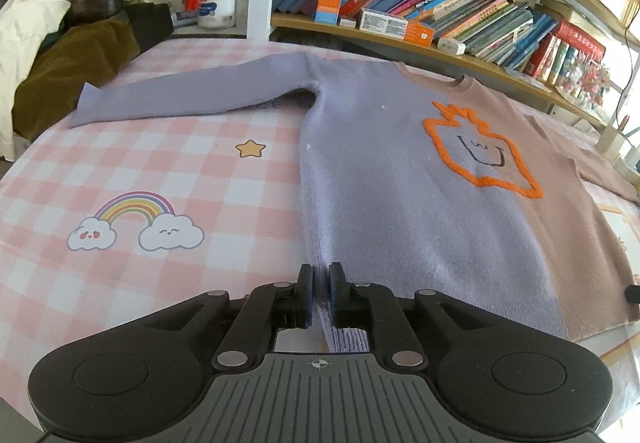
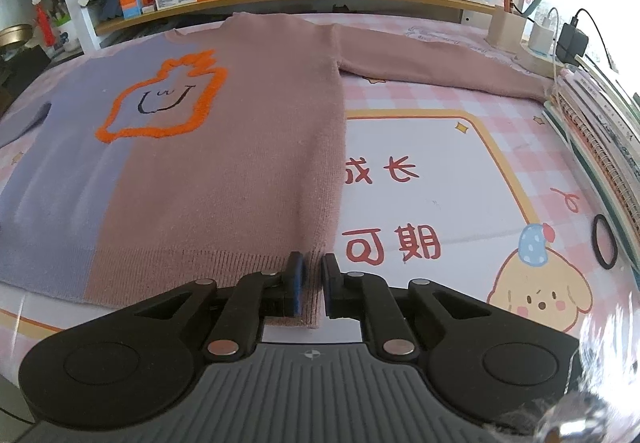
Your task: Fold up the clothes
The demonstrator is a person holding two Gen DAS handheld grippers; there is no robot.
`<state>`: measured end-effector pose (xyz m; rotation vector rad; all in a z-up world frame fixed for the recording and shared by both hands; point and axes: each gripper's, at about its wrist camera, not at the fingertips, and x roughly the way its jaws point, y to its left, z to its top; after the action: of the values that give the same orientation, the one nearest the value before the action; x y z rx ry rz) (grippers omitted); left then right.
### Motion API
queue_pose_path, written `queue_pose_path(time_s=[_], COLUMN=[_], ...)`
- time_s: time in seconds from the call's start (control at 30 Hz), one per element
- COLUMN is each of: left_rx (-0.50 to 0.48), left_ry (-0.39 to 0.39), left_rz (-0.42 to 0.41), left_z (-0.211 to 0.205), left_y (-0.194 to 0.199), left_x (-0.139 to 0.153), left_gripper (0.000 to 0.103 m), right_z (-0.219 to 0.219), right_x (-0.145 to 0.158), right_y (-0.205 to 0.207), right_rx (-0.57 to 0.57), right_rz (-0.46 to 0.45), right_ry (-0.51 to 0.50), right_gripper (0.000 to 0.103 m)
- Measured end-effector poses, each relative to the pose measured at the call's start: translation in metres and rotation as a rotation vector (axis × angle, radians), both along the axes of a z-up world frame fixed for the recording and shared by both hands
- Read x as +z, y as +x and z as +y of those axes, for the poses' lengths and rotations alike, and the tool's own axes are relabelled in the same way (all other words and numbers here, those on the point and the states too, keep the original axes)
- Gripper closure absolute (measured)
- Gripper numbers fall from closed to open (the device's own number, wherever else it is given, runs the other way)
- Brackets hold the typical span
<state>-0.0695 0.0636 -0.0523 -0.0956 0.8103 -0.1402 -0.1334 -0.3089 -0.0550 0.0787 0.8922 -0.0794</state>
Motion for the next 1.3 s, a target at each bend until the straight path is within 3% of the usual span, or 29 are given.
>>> queue_pose_path(time_s=[0.07,0.17,0.3,0.47,0.57,0.8,0.9,1.3], left_rx=[0.0,-0.005,-0.018,-0.022,-0.002,0.045,0.054,0.133], left_ry=[0.006,0.018,0.033,0.047,0.05,0.09,0.114,0.165], left_rz=[-0.018,-0.06,-0.116,-0.14,-0.148,-0.138,-0.146,-0.092], left_z=[-0.001,-0.005,-0.01,-0.019,-0.025,-0.047,-0.056,-0.078], left_y=[-0.004,-0.009,-0.013,-0.018,-0.021,-0.031,-0.037,-0.054], left_x=[0.004,0.011,0.024,0.032,0.035,0.041,0.044,0.045], left_gripper=[0.086,0.078,0.075,0.054,0.045,0.04,0.031,0.026], right_z=[-0.001,-0.001,0.002,0.009,0.008,-0.007,-0.017,-0.04], right_x=[0.001,0.005,0.011,0.024,0.028,0.03,0.031,0.019], right_y=[-0.002,-0.006,-0.012,-0.02,-0.022,-0.02,-0.021,-0.023], right_rx=[-0.015,-0.023,-0.024,-0.014,0.001,0.05,0.059,0.102], right_rz=[-0.004,-0.014,-0.034,-0.084,-0.1,-0.104,-0.106,-0.079], right_ry=[-0.009,0.002,0.001,-0.006,0.004,0.028,0.047,0.066], right_gripper=[0.07,0.068,0.066,0.045,0.041,0.038,0.036,0.023])
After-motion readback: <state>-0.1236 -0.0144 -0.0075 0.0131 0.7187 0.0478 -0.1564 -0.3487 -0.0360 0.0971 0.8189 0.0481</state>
